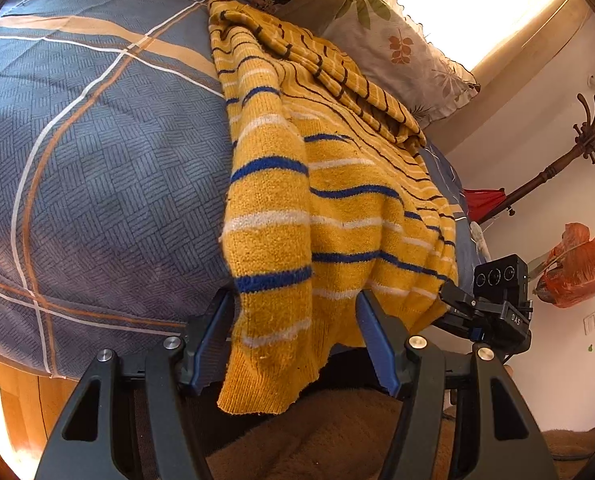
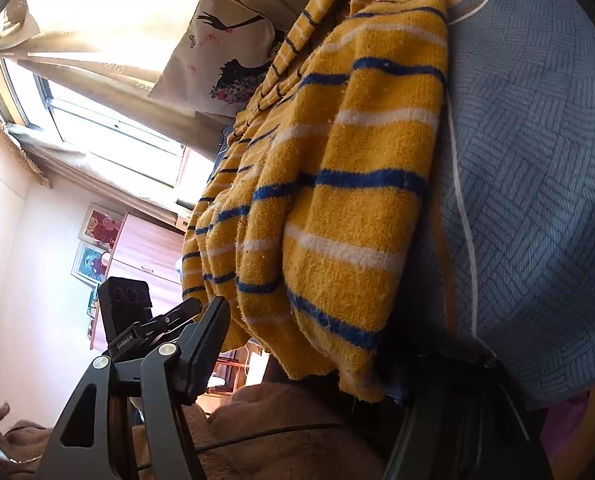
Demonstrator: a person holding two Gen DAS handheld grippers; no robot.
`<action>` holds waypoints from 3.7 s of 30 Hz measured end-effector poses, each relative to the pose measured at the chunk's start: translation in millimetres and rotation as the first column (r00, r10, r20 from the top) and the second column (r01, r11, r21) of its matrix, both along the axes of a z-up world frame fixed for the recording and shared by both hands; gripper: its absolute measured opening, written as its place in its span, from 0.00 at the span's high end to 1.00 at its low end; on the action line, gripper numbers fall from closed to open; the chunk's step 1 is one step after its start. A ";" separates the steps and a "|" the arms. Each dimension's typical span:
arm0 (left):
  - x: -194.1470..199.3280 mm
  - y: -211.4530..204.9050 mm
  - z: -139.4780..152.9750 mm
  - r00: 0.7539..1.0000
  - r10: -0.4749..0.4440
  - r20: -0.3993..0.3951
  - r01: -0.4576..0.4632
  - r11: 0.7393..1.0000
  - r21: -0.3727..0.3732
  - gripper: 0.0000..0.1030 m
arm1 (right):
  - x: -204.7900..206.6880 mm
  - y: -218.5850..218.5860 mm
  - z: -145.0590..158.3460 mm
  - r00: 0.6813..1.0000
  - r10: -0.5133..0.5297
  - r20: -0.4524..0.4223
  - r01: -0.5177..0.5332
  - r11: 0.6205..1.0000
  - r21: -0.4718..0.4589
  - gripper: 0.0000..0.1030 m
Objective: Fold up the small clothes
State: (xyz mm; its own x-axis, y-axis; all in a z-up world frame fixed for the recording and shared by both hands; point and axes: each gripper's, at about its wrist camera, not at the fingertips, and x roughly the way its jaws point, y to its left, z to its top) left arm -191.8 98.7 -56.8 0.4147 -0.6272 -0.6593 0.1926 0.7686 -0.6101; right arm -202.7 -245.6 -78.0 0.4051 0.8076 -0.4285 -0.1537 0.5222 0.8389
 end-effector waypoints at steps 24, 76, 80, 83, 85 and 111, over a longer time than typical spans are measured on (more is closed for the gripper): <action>-24.2 27.0 70.6 0.989 -0.075 0.127 0.083 0.995 -0.061 0.92 | -29.6 -33.1 65.1 0.987 0.039 0.158 -0.050 0.997 0.063 0.94; 228.0 30.8 61.4 0.999 0.051 0.014 -0.052 0.997 0.051 0.32 | 279.0 -96.3 93.0 0.939 -0.343 0.024 0.344 0.939 -0.029 0.16; 212.6 13.3 43.8 0.998 -0.058 -0.020 0.060 0.981 0.186 0.87 | 258.9 -83.4 95.1 0.953 -0.300 0.052 0.303 0.950 -0.073 0.16; 207.0 29.8 56.7 0.999 -0.044 0.002 0.042 0.977 0.209 0.89 | 252.3 -62.4 107.1 0.966 -0.241 0.090 0.250 0.961 -0.114 0.15; 204.1 42.5 70.0 0.999 -0.005 0.036 -0.004 0.968 0.252 0.95 | 250.4 -41.1 118.1 0.975 -0.188 0.121 0.203 0.970 -0.133 0.15; 109.3 77.5 68.1 0.982 0.100 0.158 -0.118 0.987 0.107 0.68 | 383.3 312.7 91.8 0.950 0.280 0.140 -0.126 0.750 -0.649 0.60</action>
State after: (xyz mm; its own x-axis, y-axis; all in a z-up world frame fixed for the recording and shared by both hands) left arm -82.5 176.1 11.3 0.5770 -0.4963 -0.6487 0.1874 0.8534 -0.4863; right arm 180.6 67.1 13.8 0.4062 0.4630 -0.7878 -0.4525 0.8509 0.2668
